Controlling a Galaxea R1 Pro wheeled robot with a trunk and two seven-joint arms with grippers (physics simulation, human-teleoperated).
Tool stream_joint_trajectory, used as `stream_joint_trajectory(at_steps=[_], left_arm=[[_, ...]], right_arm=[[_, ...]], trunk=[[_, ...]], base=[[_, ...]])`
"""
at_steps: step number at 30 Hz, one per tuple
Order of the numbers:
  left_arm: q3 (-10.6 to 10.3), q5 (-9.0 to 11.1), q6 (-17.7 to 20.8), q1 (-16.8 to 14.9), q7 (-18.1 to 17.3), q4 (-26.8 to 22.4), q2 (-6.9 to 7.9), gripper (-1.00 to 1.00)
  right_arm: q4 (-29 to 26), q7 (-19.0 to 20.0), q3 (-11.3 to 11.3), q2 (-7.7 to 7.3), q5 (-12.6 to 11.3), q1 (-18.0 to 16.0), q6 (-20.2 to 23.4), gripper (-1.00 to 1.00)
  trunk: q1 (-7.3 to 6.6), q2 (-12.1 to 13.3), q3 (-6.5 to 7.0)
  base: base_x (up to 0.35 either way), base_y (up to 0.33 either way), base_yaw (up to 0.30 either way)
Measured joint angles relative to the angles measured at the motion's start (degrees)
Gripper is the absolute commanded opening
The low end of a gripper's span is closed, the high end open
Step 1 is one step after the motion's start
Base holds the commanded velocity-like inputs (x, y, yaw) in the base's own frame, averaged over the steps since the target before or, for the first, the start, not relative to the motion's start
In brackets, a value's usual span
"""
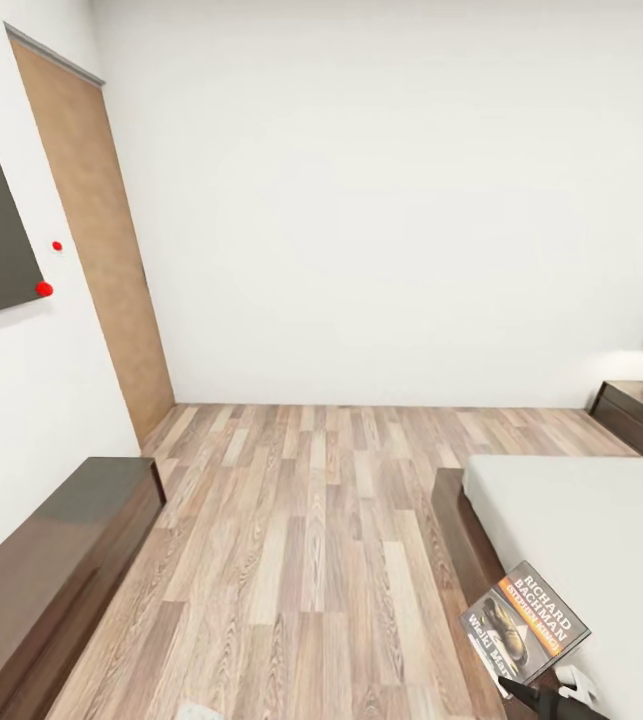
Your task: In the bedroom, move the book from the bed onto either nightstand, and place the two sandals side by side next to the bed.
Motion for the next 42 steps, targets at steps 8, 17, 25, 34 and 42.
stream_joint_trajectory(at_steps=[8, 17, 25, 34, 42], left_arm=[[0.0, 0.0, 0.0, 0.0, 0.0, 0.0, 0.0, 1.0], [0.0, 0.0, 0.0, 0.0, 0.0, 0.0, 0.0, 1.0], [0.08, 0.08, 0.03, 0.0, 0.0, 0.0, 0.0, 1.0], [0.09, 0.09, 0.05, 0.0, 0.0, 0.0, 0.0, 1.0], [0.09, 0.1, 0.08, 0.0, 0.0, 0.0, 0.0, 1.0]], right_arm=[[-0.01, -0.09, 0.02, 0.04, 0.07, 0.0, 0.0, -1.0], [-0.02, -0.17, 0.01, 0.09, 0.09, 0.0, 0.0, -1.0], [-0.03, -0.18, 0.1, 0.09, 0.4, 0.0, 0.0, -1.0], [-0.1, -0.16, 0.09, 0.09, 0.53, 0.0, 0.0, -1.0], [-0.11, -0.25, 0.09, 0.09, 0.53, 0.0, 0.0, -1.0]], trunk=[[0.0, 0.0, 0.0], [0.0, 0.0, 0.0], [0.0, 0.0, 0.0], [0.0, 0.0, 0.0], [0.0, 0.0, 0.0]], base=[[0.307, 0.0, 0.0], [0.307, 0.0, 0.0], [0.311, 0.029, 0.0], [0.313, 0.106, 0.0], [0.313, 0.112, 0.0]])
